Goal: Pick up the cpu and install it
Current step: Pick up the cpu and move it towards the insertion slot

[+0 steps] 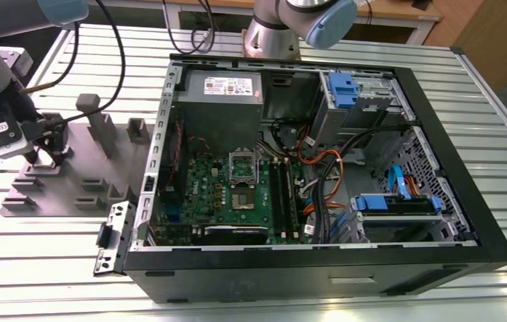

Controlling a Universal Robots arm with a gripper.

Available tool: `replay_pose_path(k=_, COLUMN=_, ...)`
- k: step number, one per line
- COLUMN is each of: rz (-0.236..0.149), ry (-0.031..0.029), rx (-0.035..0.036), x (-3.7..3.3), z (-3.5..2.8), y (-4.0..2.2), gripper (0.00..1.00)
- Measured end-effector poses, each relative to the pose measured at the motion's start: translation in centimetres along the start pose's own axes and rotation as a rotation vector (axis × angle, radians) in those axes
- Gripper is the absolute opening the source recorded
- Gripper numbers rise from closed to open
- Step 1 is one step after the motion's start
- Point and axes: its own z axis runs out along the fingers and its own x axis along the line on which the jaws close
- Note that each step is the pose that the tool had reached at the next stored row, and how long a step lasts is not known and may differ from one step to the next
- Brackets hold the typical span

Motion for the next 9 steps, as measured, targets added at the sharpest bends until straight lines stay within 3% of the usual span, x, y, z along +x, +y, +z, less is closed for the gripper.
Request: replay_pose_path(k=9, rz=0.000, ry=0.0000, rx=-0.0001, x=0.00, z=-0.38, y=0.01, gripper=0.47)
